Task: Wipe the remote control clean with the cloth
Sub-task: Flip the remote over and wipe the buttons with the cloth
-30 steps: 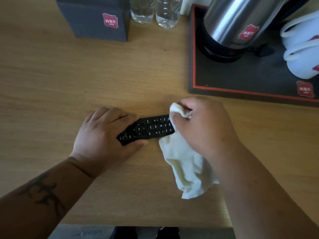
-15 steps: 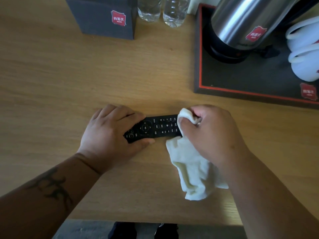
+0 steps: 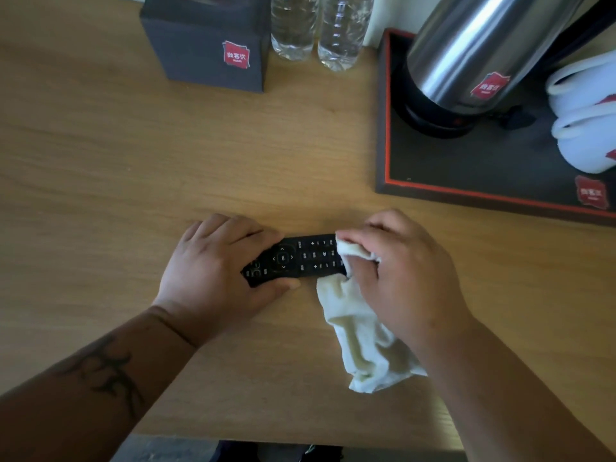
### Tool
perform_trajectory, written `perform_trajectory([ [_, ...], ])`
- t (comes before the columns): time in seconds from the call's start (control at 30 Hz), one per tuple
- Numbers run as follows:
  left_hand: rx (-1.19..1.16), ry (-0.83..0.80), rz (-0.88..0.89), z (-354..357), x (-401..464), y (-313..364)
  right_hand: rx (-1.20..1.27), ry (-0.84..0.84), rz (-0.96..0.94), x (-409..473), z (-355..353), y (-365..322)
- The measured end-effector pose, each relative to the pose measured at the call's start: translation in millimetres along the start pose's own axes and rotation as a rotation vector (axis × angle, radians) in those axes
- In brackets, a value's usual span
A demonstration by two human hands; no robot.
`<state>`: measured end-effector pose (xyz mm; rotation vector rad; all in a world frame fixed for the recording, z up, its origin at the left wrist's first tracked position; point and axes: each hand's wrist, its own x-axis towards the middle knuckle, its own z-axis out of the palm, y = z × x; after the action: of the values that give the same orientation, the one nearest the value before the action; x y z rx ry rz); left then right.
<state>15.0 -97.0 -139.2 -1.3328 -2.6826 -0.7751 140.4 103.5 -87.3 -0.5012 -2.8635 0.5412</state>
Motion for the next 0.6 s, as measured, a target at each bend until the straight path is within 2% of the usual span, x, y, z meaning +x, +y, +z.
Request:
perform_trajectory([
  [0.37,0.018,-0.005,-0.004,-0.2,-0.5,1.2,-0.072,-0.133,-0.174,-23.2,-10.1,14.9],
  [0.5,0.021,0.001,0.001,-0.3,-0.7,2.2,0.003,-0.177,-0.113,-30.6,-14.7,9.7],
  [0.6,0.022,0.005,-0.001,-0.9,-0.5,2.5,-0.051,-0.117,-0.11,-28.5,-9.0,5.7],
])
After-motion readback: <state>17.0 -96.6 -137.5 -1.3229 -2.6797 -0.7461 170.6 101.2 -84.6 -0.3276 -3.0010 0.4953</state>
